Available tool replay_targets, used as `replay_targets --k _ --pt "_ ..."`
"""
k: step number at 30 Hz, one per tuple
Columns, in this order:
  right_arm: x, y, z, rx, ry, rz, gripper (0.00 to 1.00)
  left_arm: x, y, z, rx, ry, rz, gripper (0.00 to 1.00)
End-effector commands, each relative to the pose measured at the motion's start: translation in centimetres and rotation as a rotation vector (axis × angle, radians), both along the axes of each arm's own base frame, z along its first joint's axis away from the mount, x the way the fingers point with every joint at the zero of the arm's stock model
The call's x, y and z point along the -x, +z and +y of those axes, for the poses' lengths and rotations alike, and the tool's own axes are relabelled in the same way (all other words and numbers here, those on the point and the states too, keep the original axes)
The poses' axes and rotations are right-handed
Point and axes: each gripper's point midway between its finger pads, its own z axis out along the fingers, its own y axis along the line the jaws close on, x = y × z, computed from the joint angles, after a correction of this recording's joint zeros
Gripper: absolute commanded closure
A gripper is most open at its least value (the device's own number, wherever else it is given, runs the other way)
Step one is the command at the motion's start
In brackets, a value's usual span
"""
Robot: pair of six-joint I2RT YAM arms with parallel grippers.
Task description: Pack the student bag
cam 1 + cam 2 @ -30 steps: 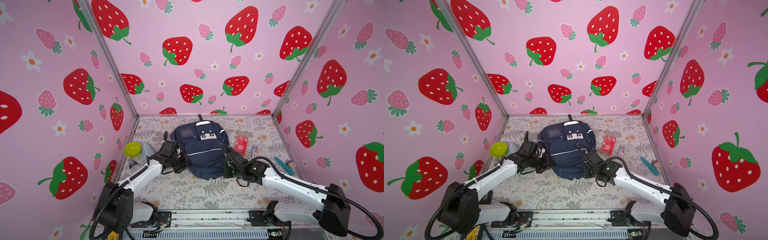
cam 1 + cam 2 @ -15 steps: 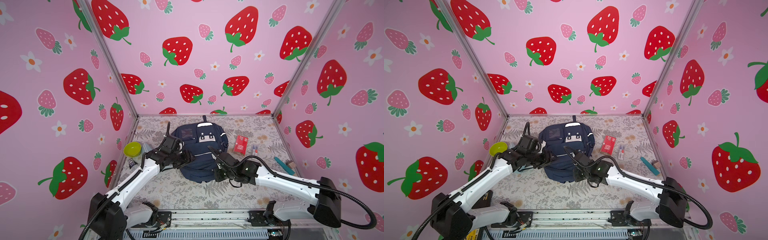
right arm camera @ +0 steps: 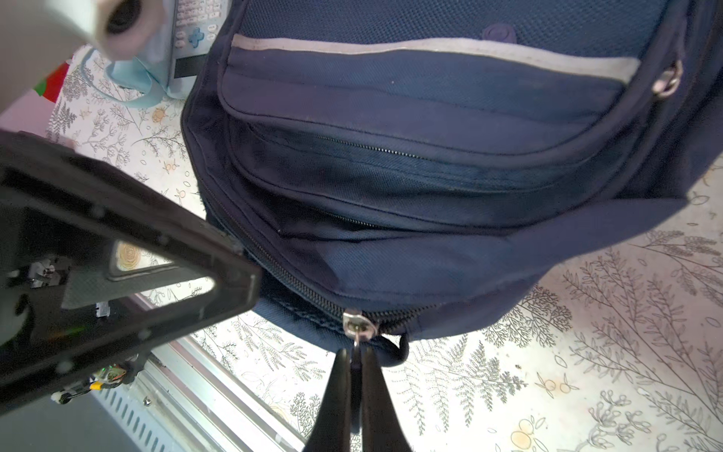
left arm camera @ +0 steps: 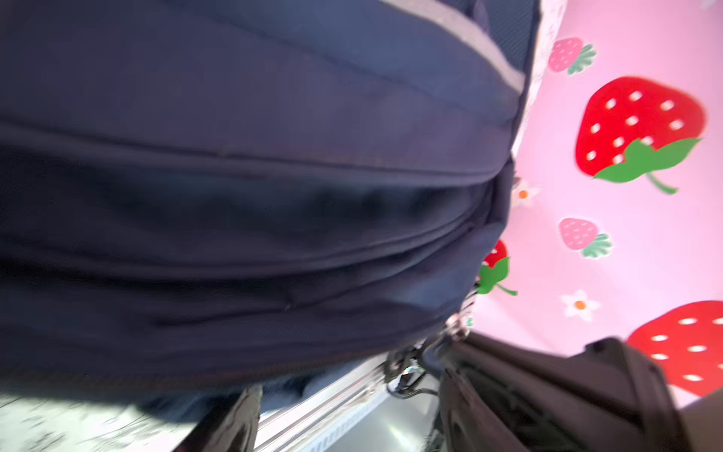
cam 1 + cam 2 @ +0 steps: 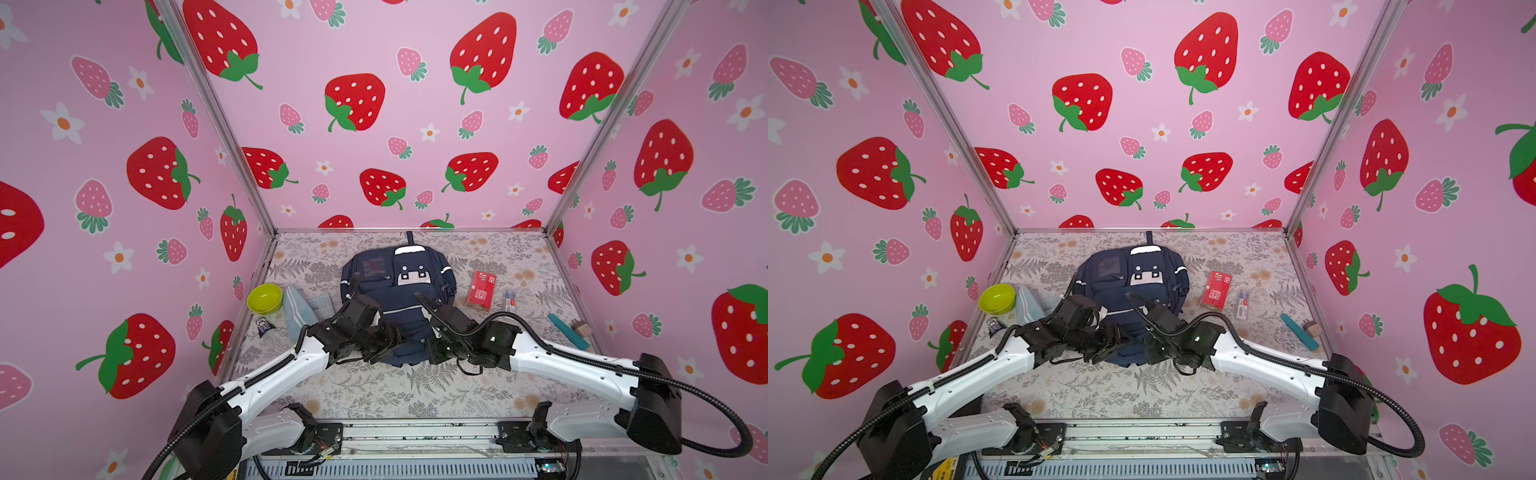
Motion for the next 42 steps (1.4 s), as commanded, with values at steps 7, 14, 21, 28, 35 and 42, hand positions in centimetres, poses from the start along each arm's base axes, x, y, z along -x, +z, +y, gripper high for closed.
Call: replay_targets --k 7,14,21,28,35,42 --pt "1.4 2.0 2.6 -0.080 0.050 -0.039 1.00 -4.2 0.4 -1.0 0.044 0.114 0.009 0.49" --pt "0.0 0.6 -1.1 0.033 -0.041 -0.071 1.00 -4.2 -0.8 -0.1 0.015 0.094 0.020 1.00" --pt "-5.6 -2.1 -8.5 0.159 -0.233 -0.066 1.00 -1.7 -0.7 1.7 -0.055 0.024 -0.001 1.00" --pt "-11.2 -3.6 -10.5 0.221 -0.307 -0.124 1.00 0.2 -0.1 2.5 -0.048 -0.008 -0.005 1.00" --pt "-13.5 -5.0 -10.2 0.216 -0.309 -0.127 1.00 0.4 -0.3 2.0 -0.008 -0.012 0.012 1.00" --pt "-12.8 -6.3 -10.1 0.201 -0.291 -0.112 1.00 0.3 -1.0 1.3 0.010 -0.014 0.025 1.00"
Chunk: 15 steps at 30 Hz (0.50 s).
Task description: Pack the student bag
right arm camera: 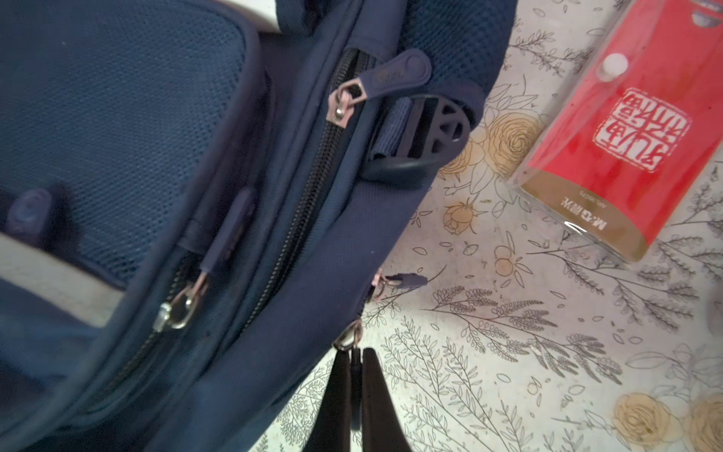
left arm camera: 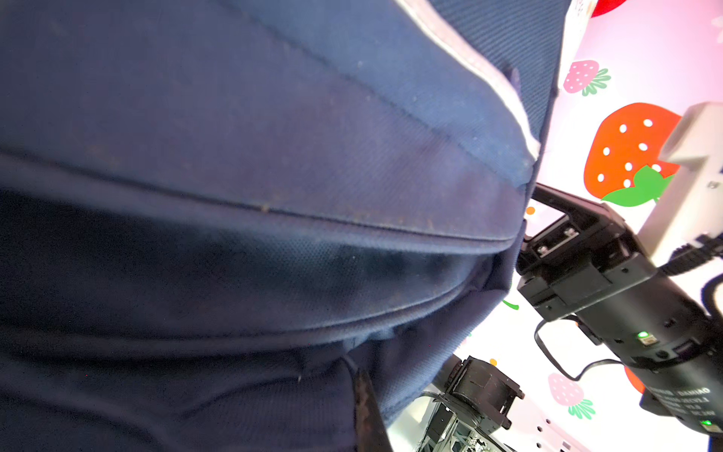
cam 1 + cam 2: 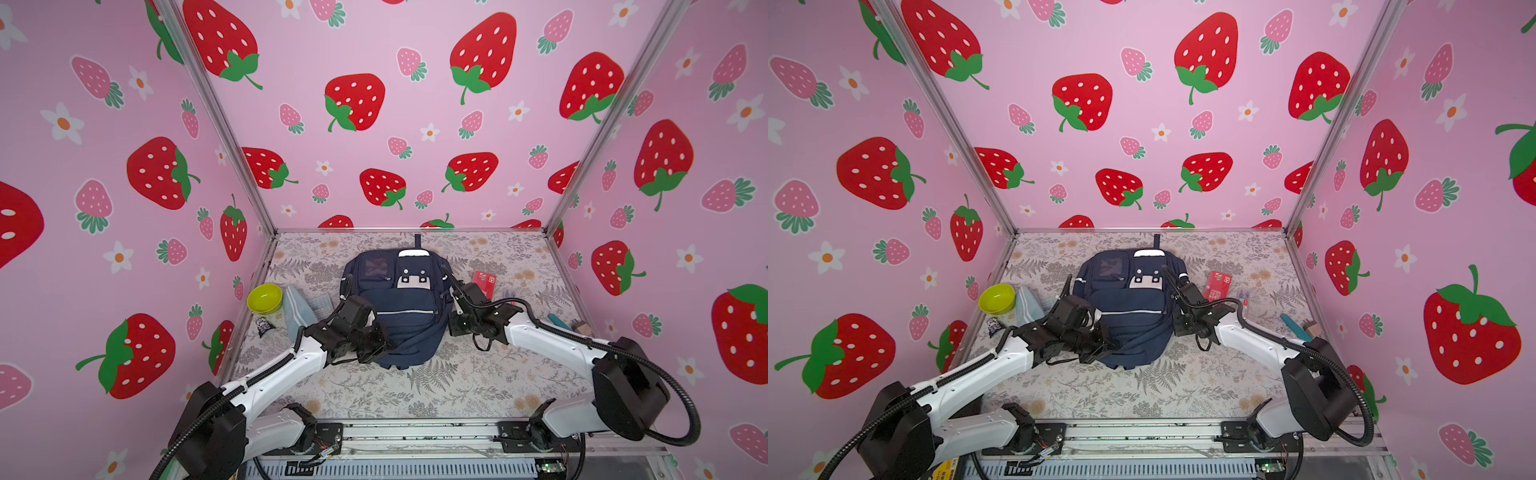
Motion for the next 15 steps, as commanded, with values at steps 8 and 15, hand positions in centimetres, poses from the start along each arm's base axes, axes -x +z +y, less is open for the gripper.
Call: replay_targets --k 8,15 --pt "-0.2 1.7 -1.9 0.035 -0.030 -0.065 0.59 0.2 2.3 -1.8 0.018 -0.135 -0.051 0.67" --pt "0.0 7.8 -2.8 -0.025 -0.053 -0.176 0.41 -2.5 6.6 1.4 -0.315 -0.309 -0.292 0.41"
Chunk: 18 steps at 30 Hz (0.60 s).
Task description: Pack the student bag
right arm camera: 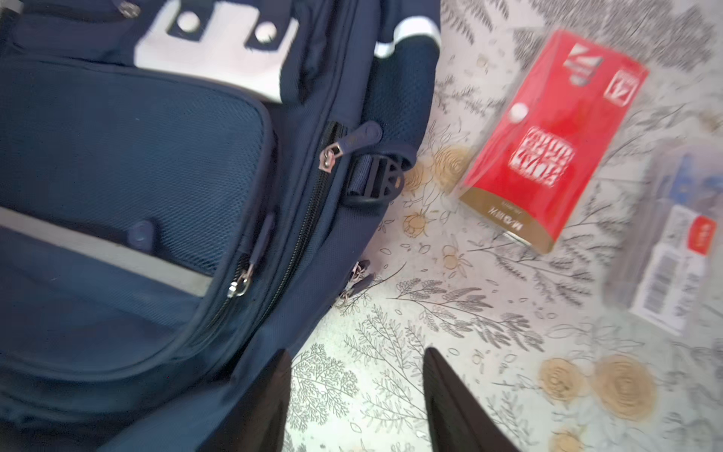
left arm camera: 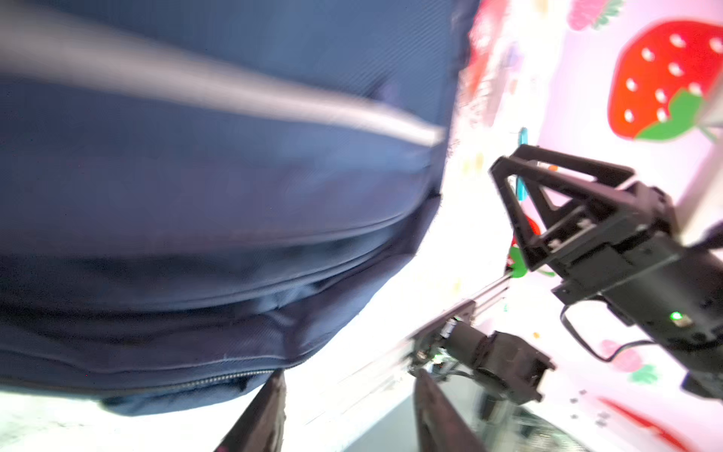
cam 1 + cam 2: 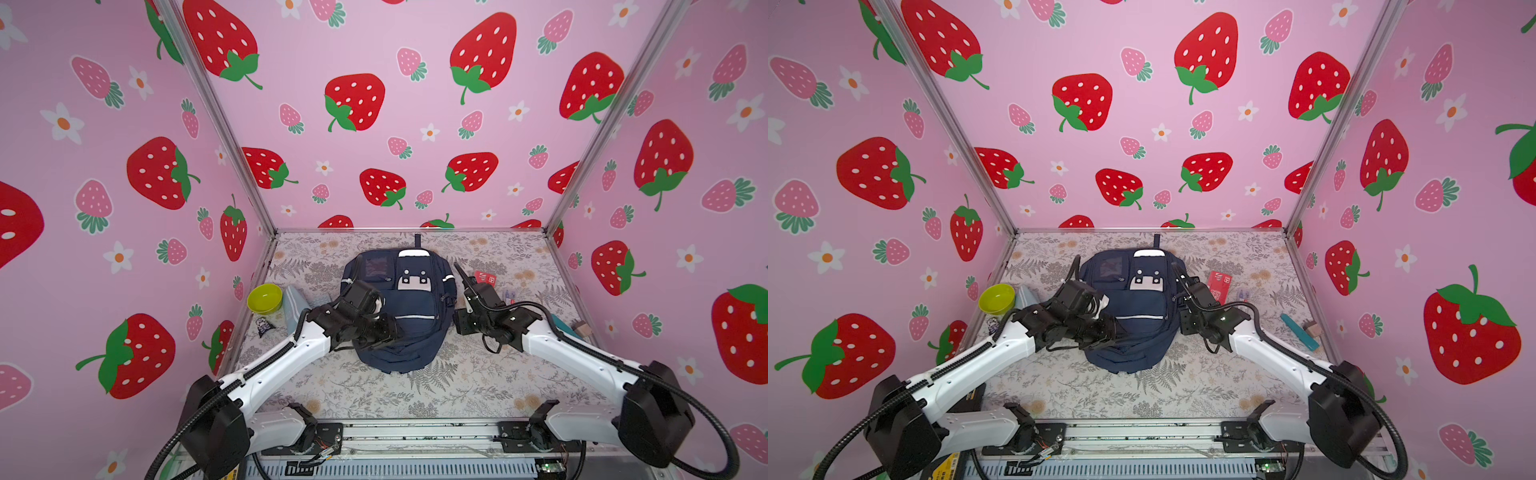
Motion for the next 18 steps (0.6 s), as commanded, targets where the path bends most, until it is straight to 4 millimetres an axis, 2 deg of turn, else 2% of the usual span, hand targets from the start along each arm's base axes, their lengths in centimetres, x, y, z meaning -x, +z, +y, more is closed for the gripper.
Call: replay_targets --k 1,5,7,8,11,15,18 --pt "-0.4 2.9 -0.5 -0.006 -0.015 -0.057 0.40 -0.3 -0.4 2.2 -0.224 -0.143 -0.084 0.41" --pt "-1.3 4.4 1.1 -0.077 0.009 -0.089 0.34 -1.0 -2.4 1.5 -0.331 -0.275 -0.069 0.41" --pt "-2.2 4.4 2.2 -0.091 0.026 -0.084 0.34 -1.5 -3.3 1.3 -0.388 -0.318 -0.080 0.39" --pt "-2.5 4.1 2.6 -0.091 0.036 -0.076 0.34 -1.7 -3.7 1.1 -0.403 -0.331 -0.080 0.39" --pt "-3.9 2.9 3.7 -0.112 0.061 -0.028 0.38 -2.4 -4.9 0.7 -0.442 -0.365 -0.081 0.23" --pt "-5.6 2.0 4.9 -0.200 0.092 0.035 0.43 -3.6 -6.2 1.1 -0.550 -0.383 -0.109 0.22" --pt "-6.8 1.2 5.0 -0.234 0.090 0.075 0.44 -4.3 -6.8 1.6 -0.622 -0.382 -0.136 0.22"
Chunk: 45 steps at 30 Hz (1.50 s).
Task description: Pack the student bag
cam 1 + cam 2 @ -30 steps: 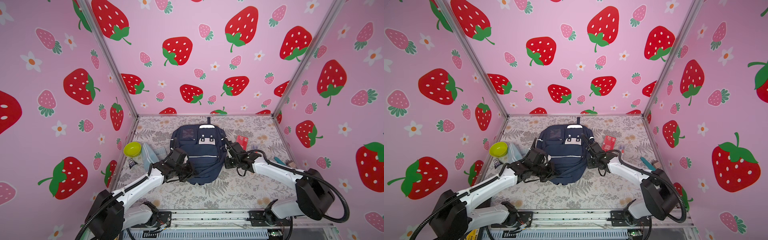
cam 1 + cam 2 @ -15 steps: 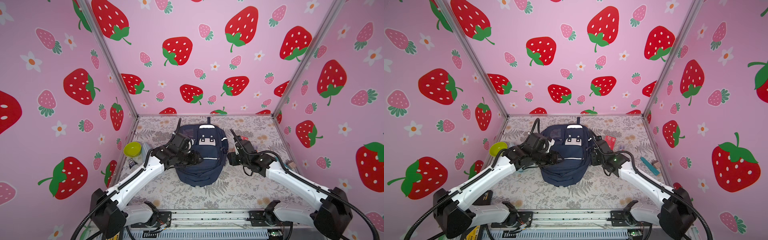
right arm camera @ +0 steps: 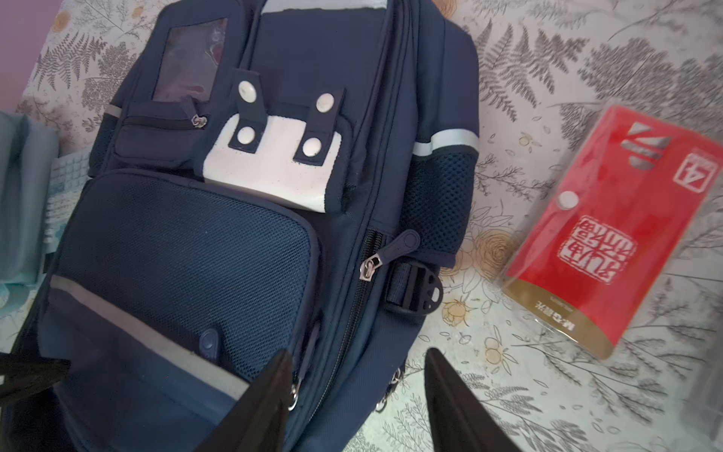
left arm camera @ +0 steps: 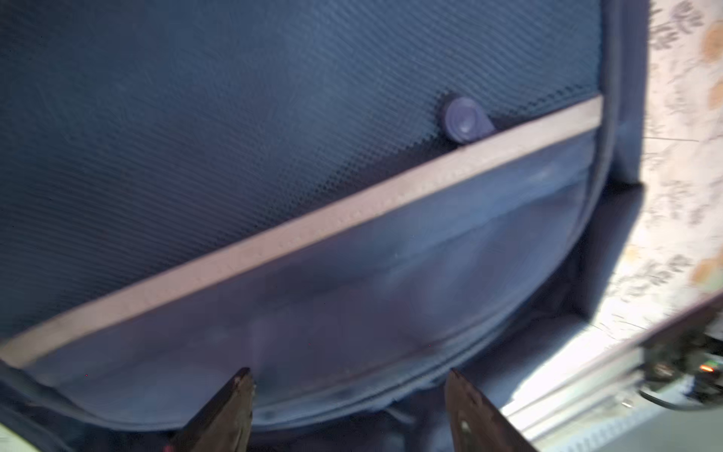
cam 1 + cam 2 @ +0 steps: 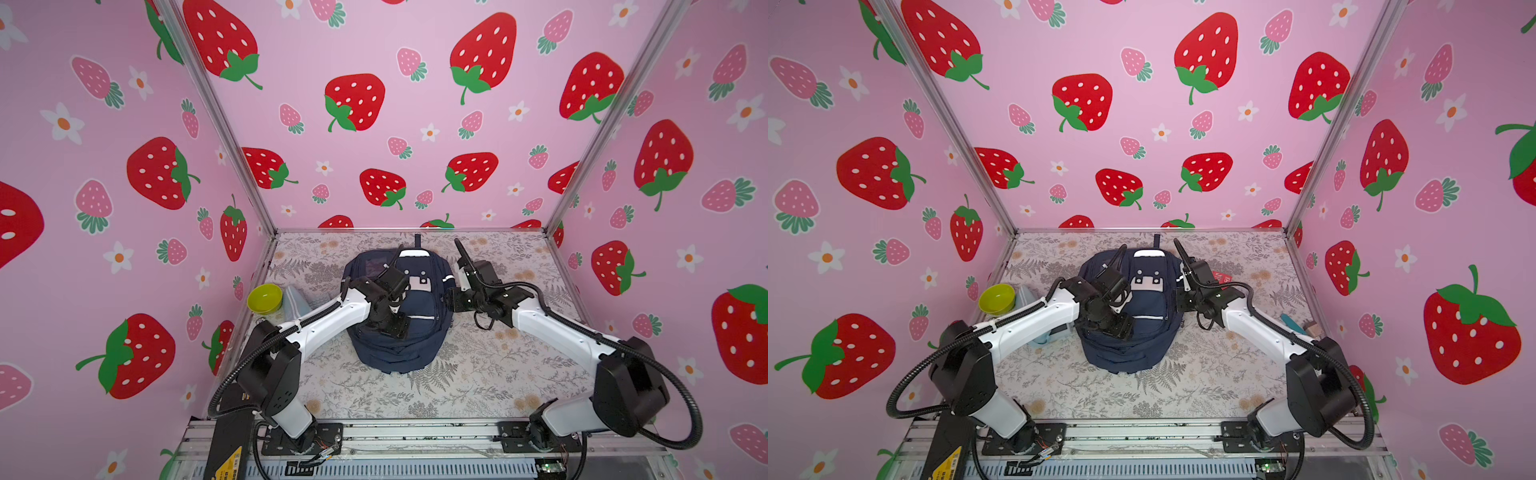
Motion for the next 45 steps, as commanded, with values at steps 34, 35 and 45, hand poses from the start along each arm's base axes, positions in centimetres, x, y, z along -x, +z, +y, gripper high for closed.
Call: replay_targets --k 34,35,45 --pt "-2.9 -4.7 3.4 -0.324 0.235 0.197 0.63 -1.7 0.5 1.5 0.095 0.129 -0.052 0.77" --pt "-2.6 -4.8 3.4 -0.326 0.238 0.201 0.64 -1.7 0.4 1.6 0.098 0.134 -0.048 0.78" --pt "-0.2 -4.9 3.7 -0.298 0.248 0.206 0.70 -1.5 0.0 2.0 0.139 0.165 -0.001 0.84"
